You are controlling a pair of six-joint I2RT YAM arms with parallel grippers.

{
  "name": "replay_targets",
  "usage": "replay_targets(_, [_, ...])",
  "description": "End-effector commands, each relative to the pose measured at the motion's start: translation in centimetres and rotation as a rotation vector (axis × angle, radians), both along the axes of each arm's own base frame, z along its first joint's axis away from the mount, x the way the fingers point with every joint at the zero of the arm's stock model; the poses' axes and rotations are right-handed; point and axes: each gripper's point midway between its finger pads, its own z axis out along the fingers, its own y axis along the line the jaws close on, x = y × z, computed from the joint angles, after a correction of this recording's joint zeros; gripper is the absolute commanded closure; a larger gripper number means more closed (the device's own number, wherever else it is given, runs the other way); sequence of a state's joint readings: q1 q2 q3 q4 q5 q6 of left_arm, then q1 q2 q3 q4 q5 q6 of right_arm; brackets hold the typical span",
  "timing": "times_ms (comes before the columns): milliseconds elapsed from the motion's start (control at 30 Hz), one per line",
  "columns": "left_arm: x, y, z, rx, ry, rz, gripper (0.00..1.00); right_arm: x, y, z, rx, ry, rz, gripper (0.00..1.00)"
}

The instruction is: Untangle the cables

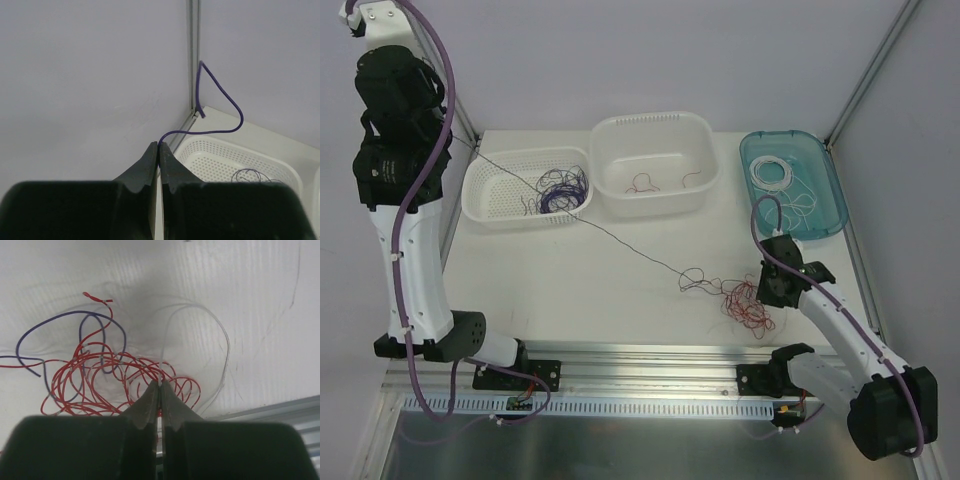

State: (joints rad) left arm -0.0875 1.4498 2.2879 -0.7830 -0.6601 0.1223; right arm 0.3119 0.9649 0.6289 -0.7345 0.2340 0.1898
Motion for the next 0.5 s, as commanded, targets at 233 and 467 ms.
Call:
replay_targets(233, [-1.2, 1.9, 2.4, 0.004, -0.092, 0.048, 1.0, -0.3, -2.5, 1.1, 0.067, -0.041, -0.241, 0.99])
replay_targets(467, [-3.0, 3.9, 2.8, 0.003, -0.115, 0.125, 1.0, 0.9, -2.9, 2.7, 0.372, -0.136, -0.473, 0.99])
